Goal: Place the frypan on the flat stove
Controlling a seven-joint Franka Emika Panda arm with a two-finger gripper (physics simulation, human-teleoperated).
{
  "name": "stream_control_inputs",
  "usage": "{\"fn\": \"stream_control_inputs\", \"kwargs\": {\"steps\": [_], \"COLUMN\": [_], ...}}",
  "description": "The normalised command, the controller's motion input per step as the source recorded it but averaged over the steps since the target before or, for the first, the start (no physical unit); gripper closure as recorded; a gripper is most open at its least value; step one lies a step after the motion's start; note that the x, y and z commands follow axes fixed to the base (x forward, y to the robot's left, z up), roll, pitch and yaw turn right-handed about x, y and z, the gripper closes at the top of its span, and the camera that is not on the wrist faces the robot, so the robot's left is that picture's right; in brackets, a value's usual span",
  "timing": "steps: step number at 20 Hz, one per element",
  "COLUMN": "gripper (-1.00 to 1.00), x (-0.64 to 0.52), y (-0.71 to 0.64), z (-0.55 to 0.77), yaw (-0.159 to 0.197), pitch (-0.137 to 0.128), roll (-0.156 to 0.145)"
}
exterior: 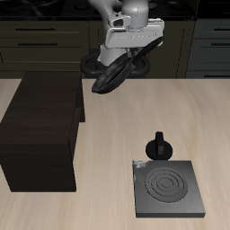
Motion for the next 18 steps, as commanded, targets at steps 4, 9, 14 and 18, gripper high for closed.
{"fn": "stream_control_inputs", "kwargs": {"steps": [4, 9, 14, 18], "gripper": [1.00, 1.00, 1.00, 1.00], "x": [0.30, 0.35, 0.27, 0.36], "y": [0.06, 0.05, 0.11, 0.21], "z": [0.27, 0.19, 0.12, 0.17], "yaw": [-0.003, -0.003, 0.022, -0.005], "pitch": [-0.009, -0.008, -0.008, -0.007], "roll": [-0.021, -0.014, -0.017, 0.025]}}
